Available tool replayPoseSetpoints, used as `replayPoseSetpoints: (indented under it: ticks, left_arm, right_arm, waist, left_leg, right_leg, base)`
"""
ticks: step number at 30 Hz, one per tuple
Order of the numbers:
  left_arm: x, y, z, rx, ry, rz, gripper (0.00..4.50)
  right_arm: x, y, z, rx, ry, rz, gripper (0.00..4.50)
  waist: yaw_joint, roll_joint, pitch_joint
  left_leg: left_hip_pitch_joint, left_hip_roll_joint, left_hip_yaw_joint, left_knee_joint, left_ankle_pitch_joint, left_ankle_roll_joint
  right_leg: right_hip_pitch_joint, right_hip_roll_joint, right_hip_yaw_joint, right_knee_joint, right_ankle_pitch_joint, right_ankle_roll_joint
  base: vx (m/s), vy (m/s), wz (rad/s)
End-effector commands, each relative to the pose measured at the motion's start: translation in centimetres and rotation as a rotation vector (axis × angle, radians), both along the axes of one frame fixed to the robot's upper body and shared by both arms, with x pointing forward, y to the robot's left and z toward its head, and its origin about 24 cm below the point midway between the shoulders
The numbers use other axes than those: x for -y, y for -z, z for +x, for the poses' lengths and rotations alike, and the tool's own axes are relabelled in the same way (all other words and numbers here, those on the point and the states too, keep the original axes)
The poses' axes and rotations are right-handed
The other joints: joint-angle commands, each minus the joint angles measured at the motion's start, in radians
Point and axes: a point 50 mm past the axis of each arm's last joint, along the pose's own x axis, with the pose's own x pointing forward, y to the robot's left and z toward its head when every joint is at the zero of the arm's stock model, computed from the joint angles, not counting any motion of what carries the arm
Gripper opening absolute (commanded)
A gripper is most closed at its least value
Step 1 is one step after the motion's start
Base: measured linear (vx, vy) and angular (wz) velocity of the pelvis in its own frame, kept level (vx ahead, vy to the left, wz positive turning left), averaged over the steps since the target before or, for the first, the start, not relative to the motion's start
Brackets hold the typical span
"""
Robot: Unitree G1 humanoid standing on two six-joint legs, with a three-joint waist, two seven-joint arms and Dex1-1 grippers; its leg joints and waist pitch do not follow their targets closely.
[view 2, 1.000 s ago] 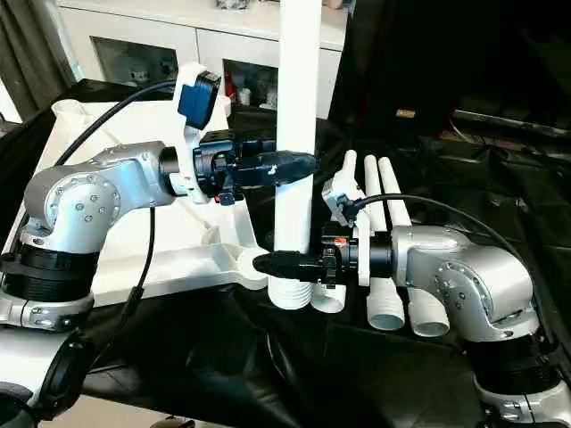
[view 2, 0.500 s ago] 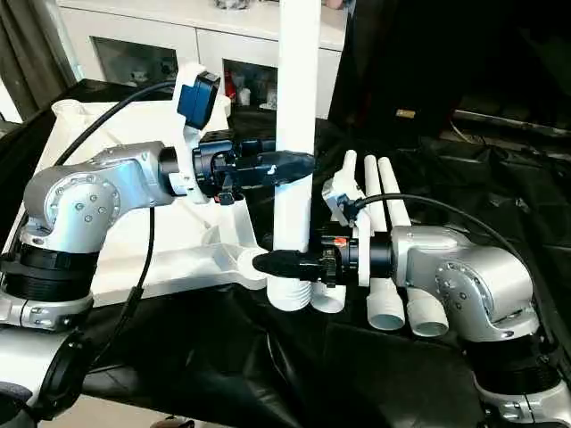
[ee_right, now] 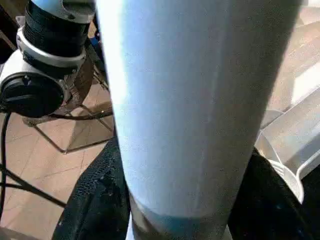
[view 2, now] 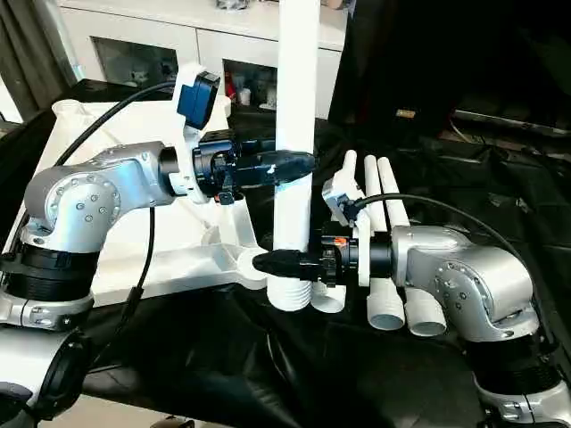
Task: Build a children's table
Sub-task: Pick table leg
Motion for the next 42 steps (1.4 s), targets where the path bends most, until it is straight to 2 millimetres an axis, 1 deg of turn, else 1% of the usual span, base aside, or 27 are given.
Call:
replayPoseSetpoints:
  ticks: [1,4,9,11,12,13,14,16,17,18,19,21,22,23,24,25,26,27,28,29,30,34,35,36,37,38,42]
  left_arm:
    - [-0.2,-1.0,0.1,0.009,-0.006,-0.030,2.62]
    - [-0.4,-1.1,0.4,0.019,-0.058,-0.052,2.79]
    - [-2.0,-2.5,1.5,0.046,-0.266,-0.303,3.01]
    - [-3.6,-3.1,2.6,-0.023,-0.404,-0.446,3.01]
    - [-4.1,-3.2,2.9,-0.052,-0.437,-0.484,3.01]
    - [-4.1,-3.2,2.9,-0.052,-0.437,-0.484,3.01]
    - [-5.5,-3.0,3.1,-0.066,-0.498,-0.525,3.01]
    - [-6.6,-2.0,2.8,0.008,-0.571,-0.397,3.01]
    - [-6.7,-1.0,2.5,0.071,-0.602,-0.253,3.01]
    - [-6.8,0.1,2.0,0.147,-0.602,-0.144,3.01]
    - [-6.8,0.3,1.9,0.161,-0.600,-0.123,3.01]
    - [-6.8,3.0,1.0,0.243,-0.562,0.122,3.01]
    - [-6.8,3.4,0.9,0.252,-0.556,0.152,3.01]
    - [-6.9,4.7,0.6,0.284,-0.531,0.263,3.01]
    - [-7.2,6.5,0.2,0.335,-0.496,0.413,3.01]
    - [-7.2,6.5,0.2,0.335,-0.496,0.413,3.01]
    - [-7.4,7.6,-0.1,0.356,-0.465,0.498,3.01]
    - [-7.9,9.1,-0.5,0.373,-0.406,0.601,3.01]
    - [-8.1,9.8,-0.8,0.373,-0.371,0.646,3.01]
    - [-8.6,10.7,-1.2,0.362,-0.324,0.703,3.01]
    - [-8.9,11.1,-1.5,0.355,-0.296,0.733,3.01]
    - [-9.6,12.2,-1.8,0.322,-0.246,0.813,3.01]
    - [-9.8,12.5,-1.8,0.323,-0.239,0.838,2.82]
    - [-10.1,13.0,-1.8,0.324,-0.223,0.869,2.82]
    - [-10.3,13.3,-1.7,0.323,-0.219,0.890,2.64]
    - [-10.3,13.3,-1.7,0.323,-0.219,0.890,2.64]
    - [-10.6,13.8,-1.2,0.315,-0.241,0.903,2.31]
  right_arm:
    - [0.3,-0.5,0.2,0.032,0.022,0.015,1.93]
    - [0.3,-0.5,0.2,0.036,0.029,0.023,1.93]
    - [0.0,-0.8,0.6,0.070,0.083,0.088,1.93]
    - [0.0,-0.9,0.9,0.085,0.121,0.109,1.93]
    - [0.0,-0.9,0.9,0.088,0.132,0.114,1.93]
    - [0.0,-0.9,0.9,0.088,0.132,0.114,1.93]
    - [-0.1,-0.9,1.5,0.140,0.211,0.128,1.93]
    - [-0.1,-0.7,2.1,0.183,0.300,0.135,1.93]
    - [-0.1,-0.4,2.6,0.213,0.364,0.125,1.93]
    - [0.1,0.2,3.3,0.204,0.445,0.089,1.92]
    - [0.2,0.4,3.4,0.202,0.460,0.082,1.92]
    - [0.6,1.6,4.4,0.205,0.600,0.032,1.92]
    - [0.6,1.8,4.5,0.201,0.614,0.028,1.92]
    - [0.6,2.2,4.6,0.219,0.638,-0.005,1.92]
    - [0.4,2.7,4.6,0.234,0.655,-0.028,1.92]
    - [0.4,2.7,4.6,0.234,0.655,-0.028,1.92]
    - [0.2,2.9,4.6,0.232,0.665,-0.026,1.92]
    - [0.1,3.2,4.6,0.222,0.681,-0.019,1.92]
    - [0.0,3.3,4.6,0.218,0.689,-0.017,1.92]
    - [0.0,3.6,4.5,0.220,0.695,-0.025,1.92]
    - [0.0,3.7,4.5,0.224,0.699,-0.032,1.92]
    - [-0.1,4.1,4.4,0.228,0.704,-0.040,1.92]
    - [-0.1,4.1,4.4,0.231,0.706,-0.041,1.92]
    - [-0.2,4.2,4.3,0.235,0.707,-0.043,1.92]
    - [-0.2,4.2,4.3,0.237,0.704,-0.047,1.92]
    - [-0.2,4.2,4.3,0.237,0.704,-0.047,1.92]
    - [-0.4,4.3,4.1,0.242,0.694,-0.052,1.92]
  waist:
    - [0.007,-0.002,-0.075]
    - [0.006,-0.002,-0.075]
    - [0.007,0.001,-0.075]
    - [0.007,0.002,-0.075]
    - [0.006,0.000,-0.075]
    - [0.006,0.002,-0.076]
    - [0.006,0.007,-0.076]
    - [0.003,0.010,-0.076]
    - [-0.001,0.014,-0.077]
    - [-0.003,0.016,-0.075]
    - [0.000,0.020,-0.077]
    - [-0.003,0.026,-0.076]
    - [-0.003,0.026,-0.076]
    - [-0.001,0.027,-0.075]
    - [-0.003,0.028,-0.073]
    - [-0.001,0.030,-0.073]
    - [-0.005,0.025,-0.073]
    - [-0.005,0.028,-0.072]
    - [-0.005,0.023,-0.072]
    - [-0.009,0.026,-0.070]
    - [-0.010,0.026,-0.070]
    - [-0.019,0.028,-0.068]
    - [-0.019,0.028,-0.068]
    - [-0.019,0.028,-0.066]
    - [-0.020,0.032,-0.067]
    - [-0.020,0.032,-0.067]
    - [-0.022,0.031,-0.070]
  left_leg:
    - [-0.012,0.003,0.014,-0.059,-0.057,0.008]
    - [-0.012,0.002,0.014,-0.059,-0.062,0.009]
    - [-0.014,0.003,0.013,-0.057,-0.071,0.007]
    - [-0.016,-0.001,0.013,-0.055,-0.081,0.007]
    - [-0.016,-0.002,0.014,-0.055,-0.085,0.010]
    - [-0.015,-0.003,0.012,-0.056,-0.086,0.012]
    - [-0.013,0.000,0.011,-0.058,-0.084,0.010]
    - [-0.013,0.003,0.007,-0.062,-0.088,0.003]
    - [-0.006,0.009,0.006,-0.066,-0.085,-0.005]
    - [-0.005,0.007,0.009,-0.067,-0.090,-0.011]
    - [-0.003,0.011,0.005,-0.070,-0.084,-0.013]
    - [0.002,0.011,0.010,-0.072,-0.098,-0.030]
    - [0.002,0.011,0.010,-0.072,-0.098,-0.030]
    - [0.006,0.011,0.009,-0.075,-0.120,-0.036]
    - [0.001,0.010,0.009,-0.077,-0.130,-0.039]
    - [0.002,0.010,0.007,-0.078,-0.137,-0.040]
    - [0.000,0.009,0.009,-0.078,-0.138,-0.042]
    - [-0.001,0.009,0.008,-0.079,-0.140,-0.042]
    - [-0.003,0.008,0.007,-0.081,-0.139,-0.038]
    - [-0.001,0.009,0.007,-0.084,-0.160,-0.039]
    - [0.000,0.009,0.006,-0.084,-0.165,-0.045]
    - [0.001,0.009,0.009,-0.083,-0.176,-0.049]
    - [0.002,0.009,0.009,-0.083,-0.178,-0.048]
    - [0.001,0.009,0.009,-0.084,-0.184,-0.044]
    - [0.001,0.009,0.008,-0.084,-0.190,-0.045]
    - [0.001,0.009,0.008,-0.084,-0.190,-0.045]
    - [0.001,0.009,0.008,-0.082,-0.178,-0.047]
  right_leg:
    - [0.075,-0.057,0.034,-0.063,-0.227,-0.153]
    - [0.076,-0.056,0.033,-0.065,-0.230,-0.154]
    - [0.077,-0.058,0.032,-0.068,-0.219,-0.166]
    - [0.078,-0.055,0.030,-0.068,-0.214,-0.167]
    - [0.078,-0.055,0.030,-0.071,-0.226,-0.162]
    - [0.079,-0.055,0.029,-0.072,-0.245,-0.146]
    - [0.073,-0.056,0.029,-0.072,-0.254,-0.136]
    - [0.071,-0.059,0.025,-0.073,-0.267,-0.125]
    - [0.066,-0.058,0.026,-0.070,-0.250,-0.115]
    - [0.066,-0.055,0.027,-0.069,-0.248,-0.115]
    - [0.065,-0.059,0.026,-0.069,-0.243,-0.114]
    - [0.057,-0.058,0.030,-0.063,-0.220,-0.125]
    - [0.057,-0.058,0.030,-0.063,-0.220,-0.125]
    - [0.056,-0.055,0.029,-0.062,-0.204,-0.132]
    - [0.062,-0.056,0.031,-0.060,-0.206,-0.126]
    - [0.061,-0.058,0.030,-0.062,-0.213,-0.122]
    - [0.064,-0.056,0.031,-0.061,-0.211,-0.121]
    - [0.064,-0.058,0.032,-0.060,-0.208,-0.120]
    - [0.066,-0.059,0.032,-0.064,-0.216,-0.116]
    - [0.062,-0.058,0.032,-0.064,-0.245,-0.110]
    - [0.063,-0.060,0.033,-0.066,-0.264,-0.104]
    - [0.060,-0.058,0.035,-0.063,-0.247,-0.131]
    - [0.060,-0.059,0.035,-0.062,-0.248,-0.133]
    - [0.059,-0.059,0.035,-0.066,-0.256,-0.133]
    - [0.060,-0.060,0.036,-0.066,-0.269,-0.128]
    - [0.060,-0.060,0.036,-0.066,-0.269,-0.128]
    - [0.061,-0.059,0.036,-0.062,-0.232,-0.143]
  base:
    - [0.000,0.000,0.00]
    - [0.000,0.000,0.00]
    - [0.000,0.000,0.00]
    - [0.000,0.000,0.00]
    - [0.000,0.000,0.00]
    - [0.000,0.000,0.00]
    - [0.000,0.000,0.00]
    - [0.000,0.000,0.00]
    - [0.000,0.000,0.00]
    - [0.000,0.000,0.00]
    - [0.000,0.000,0.00]
    - [0.000,0.000,0.00]
    - [0.000,0.000,0.00]
    - [0.000,0.000,0.00]
    - [0.000,0.000,0.00]
    - [0.000,0.000,0.00]
    - [0.000,0.000,0.00]
    - [0.000,0.000,0.00]
    - [0.000,0.000,0.00]
    - [0.000,0.000,0.00]
    - [0.000,0.000,0.00]
    - [0.000,0.000,0.00]
    - [0.000,0.000,0.00]
    - [0.000,0.000,0.00]
    - [0.000,0.000,0.00]
    - [0.000,0.000,0.00]
    - [0.000,0.000,0.00]
